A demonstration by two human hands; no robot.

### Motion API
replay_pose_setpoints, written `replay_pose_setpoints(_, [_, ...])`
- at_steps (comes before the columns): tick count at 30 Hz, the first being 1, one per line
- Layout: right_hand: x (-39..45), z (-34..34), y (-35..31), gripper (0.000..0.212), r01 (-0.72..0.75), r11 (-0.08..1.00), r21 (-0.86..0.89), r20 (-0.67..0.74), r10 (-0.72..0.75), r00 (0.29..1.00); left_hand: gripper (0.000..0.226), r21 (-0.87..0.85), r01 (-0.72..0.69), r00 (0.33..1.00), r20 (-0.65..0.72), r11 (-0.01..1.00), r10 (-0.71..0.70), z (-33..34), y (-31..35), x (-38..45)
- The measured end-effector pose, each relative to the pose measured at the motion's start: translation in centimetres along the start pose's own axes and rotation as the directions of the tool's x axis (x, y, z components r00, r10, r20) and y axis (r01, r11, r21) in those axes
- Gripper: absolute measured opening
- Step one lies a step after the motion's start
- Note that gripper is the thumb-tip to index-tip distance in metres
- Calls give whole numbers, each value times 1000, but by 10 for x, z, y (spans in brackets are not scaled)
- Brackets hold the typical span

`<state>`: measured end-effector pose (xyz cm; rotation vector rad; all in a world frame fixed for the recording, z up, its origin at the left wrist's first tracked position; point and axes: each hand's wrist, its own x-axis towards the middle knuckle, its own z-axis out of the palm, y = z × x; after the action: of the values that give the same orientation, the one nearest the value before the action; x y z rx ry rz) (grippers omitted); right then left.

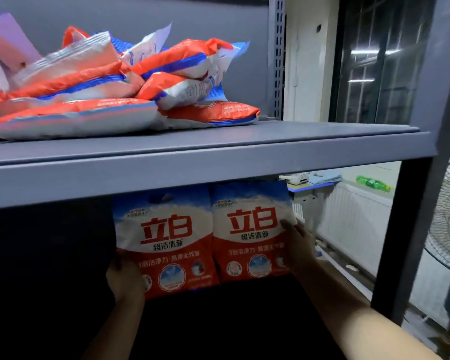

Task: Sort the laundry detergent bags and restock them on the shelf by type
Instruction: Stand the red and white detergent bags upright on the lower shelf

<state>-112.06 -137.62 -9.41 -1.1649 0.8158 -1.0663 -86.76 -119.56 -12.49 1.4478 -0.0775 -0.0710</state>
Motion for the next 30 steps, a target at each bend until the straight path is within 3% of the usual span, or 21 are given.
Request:
replay_pose_setpoints(2, [14,4,10,23,2,997,-80,21,0,1000,46,84,-17,999,37,996,14,3,-7,5])
replay_pose_setpoints(4, [55,-5,47,50,5,976,-216,56,7,998,47,149,-13,994,108,989,-3,3,-16,10])
replay_pose_setpoints(7, [91,-16,80,89,-12,899,-438,-22,2,1000,62,158,-24,983,182,987,-6,0,-23,13])
replay_pose_setpoints(11, [73,-14,75,93,-63,880,-472,-86,25,996,36,92,-30,979,204,995,11,0,-14,9])
replay_pose_setpoints(14, [97,-35,119,84,-85,895,-437,-40,75,996,33,70,-114,969,228,991,95,8,-8,10])
replay_pose_setpoints(16, [60,-23,91,80,-53,882,-469,-47,35,998,33,74,-97,963,259,993,74,14,-5,13])
replay_pose_setpoints(18, [9,-5,48,75,-6,816,-578,-70,-42,997,42,139,-86,966,254,987,48,18,-8,16])
replay_pose_setpoints(20, [-12,0,32,58,26,731,-682,-133,-158,978,73,325,-85,977,212,942,15,17,-10,7])
replay_pose_setpoints(22, [-21,1,29,44,127,586,-800,-65,-296,953,99,551,-244,963,237,798,132,11,-13,-11])
replay_pose_setpoints(23, [-27,2,27,42,185,481,-857,22,-324,946,101,641,-391,919,310,661,243,7,-16,-21])
replay_pose_setpoints(25, [-30,2,32,44,240,296,-925,151,-294,944,86,683,-625,780,527,378,339,3,-28,-34])
replay_pose_setpoints(26, [-31,0,36,48,240,252,-938,176,-253,952,74,653,-698,715,617,293,328,3,-34,-41])
replay_pose_setpoints(29, [-32,-5,50,60,256,276,-926,230,-122,965,48,444,-893,449,868,72,213,2,-54,-62])
replay_pose_setpoints(30, [-31,-7,55,63,275,298,-914,259,-93,961,42,405,-914,401,906,-5,136,3,-58,-66])
